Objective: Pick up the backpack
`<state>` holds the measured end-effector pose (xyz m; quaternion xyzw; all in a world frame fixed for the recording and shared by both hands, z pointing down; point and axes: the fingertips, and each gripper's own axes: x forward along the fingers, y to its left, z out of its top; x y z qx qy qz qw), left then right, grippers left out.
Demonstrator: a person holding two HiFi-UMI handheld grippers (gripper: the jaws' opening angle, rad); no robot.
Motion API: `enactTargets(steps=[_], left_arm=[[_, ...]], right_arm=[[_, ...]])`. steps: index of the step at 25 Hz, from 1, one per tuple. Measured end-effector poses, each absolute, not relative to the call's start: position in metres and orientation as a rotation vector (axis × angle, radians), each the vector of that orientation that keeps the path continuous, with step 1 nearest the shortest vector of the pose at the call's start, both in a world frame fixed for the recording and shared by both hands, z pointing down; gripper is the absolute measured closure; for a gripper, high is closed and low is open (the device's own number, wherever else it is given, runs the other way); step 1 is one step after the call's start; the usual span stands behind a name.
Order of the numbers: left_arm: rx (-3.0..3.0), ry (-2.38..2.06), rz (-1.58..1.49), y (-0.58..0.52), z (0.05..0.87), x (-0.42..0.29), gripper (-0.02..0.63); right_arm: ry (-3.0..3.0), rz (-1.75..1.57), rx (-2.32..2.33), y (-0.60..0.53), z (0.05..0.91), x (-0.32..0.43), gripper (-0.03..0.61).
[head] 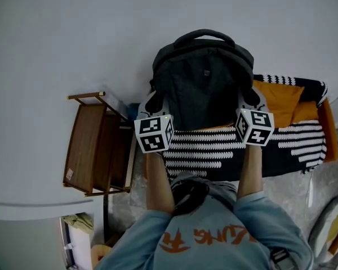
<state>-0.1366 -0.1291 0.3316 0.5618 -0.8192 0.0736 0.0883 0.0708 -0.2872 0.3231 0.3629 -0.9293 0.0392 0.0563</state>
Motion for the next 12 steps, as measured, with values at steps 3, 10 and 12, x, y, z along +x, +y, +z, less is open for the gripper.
enactTargets(steps=[3, 10, 12], left_arm=[[1.677, -2.435, 0.213, -0.1305, 0.3329, -0.1377, 0.542], [1.657, -2.433, 0.202, -0.1348, 0.3370, -0.1355, 0.543], [1.650, -2.434, 0.197, -0.1350, 0.3380, -0.1339, 0.543]], right_arm=[[-2.817, 0.112, 1.107, -0.2883, 0.3227, 0.0701, 0.512], [-2.820, 0.114, 1.100, -0.2941, 0.3248, 0.0706, 0.512], [-2.821, 0.112, 1.092, -0.2956, 0.3254, 0.0713, 0.511]])
